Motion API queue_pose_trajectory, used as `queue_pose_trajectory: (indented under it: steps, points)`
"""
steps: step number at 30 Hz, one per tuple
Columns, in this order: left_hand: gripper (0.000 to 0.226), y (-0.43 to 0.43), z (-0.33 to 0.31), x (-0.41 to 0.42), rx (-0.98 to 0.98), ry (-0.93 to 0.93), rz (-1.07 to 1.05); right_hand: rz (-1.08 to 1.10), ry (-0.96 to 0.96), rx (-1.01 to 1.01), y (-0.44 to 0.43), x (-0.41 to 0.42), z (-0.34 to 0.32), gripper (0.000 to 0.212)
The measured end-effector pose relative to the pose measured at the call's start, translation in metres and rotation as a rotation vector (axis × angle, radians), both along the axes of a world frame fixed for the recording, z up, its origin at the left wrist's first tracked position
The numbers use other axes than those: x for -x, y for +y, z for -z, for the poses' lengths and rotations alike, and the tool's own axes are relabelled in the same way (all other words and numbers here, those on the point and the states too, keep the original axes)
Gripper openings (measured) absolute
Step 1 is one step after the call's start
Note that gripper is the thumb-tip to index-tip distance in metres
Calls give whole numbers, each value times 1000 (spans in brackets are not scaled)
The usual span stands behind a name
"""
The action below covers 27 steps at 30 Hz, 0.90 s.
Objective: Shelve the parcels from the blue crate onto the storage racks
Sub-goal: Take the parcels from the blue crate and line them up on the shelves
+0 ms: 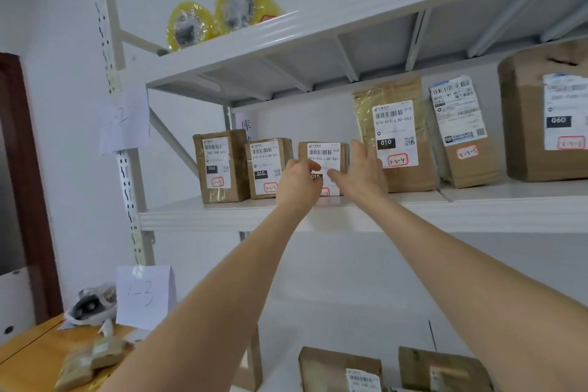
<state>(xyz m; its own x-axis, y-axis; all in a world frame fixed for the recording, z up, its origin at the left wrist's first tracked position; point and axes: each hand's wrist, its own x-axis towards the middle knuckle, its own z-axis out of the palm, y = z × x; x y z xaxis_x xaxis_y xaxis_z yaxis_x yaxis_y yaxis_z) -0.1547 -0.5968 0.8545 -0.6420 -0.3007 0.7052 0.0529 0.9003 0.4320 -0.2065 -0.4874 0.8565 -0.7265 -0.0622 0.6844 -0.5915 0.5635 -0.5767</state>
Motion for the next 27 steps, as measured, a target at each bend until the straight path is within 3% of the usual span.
queue_pose_trajectory:
  steps: [11,18,22,27]
  points:
    - [29,-101,-14,33,-19,69,-7,85,57,-49,-75,31,-12,68]
    - [26,-154,-25,48,18,150,159,352,179,-28,-106,27,-18,61]
    - [22,-190,-35,44,-3,222,186,453,129,-56,-129,24,-21,72]
    - [24,-236,-45,33,-77,276,167,533,-54,61,-137,24,-19,94]
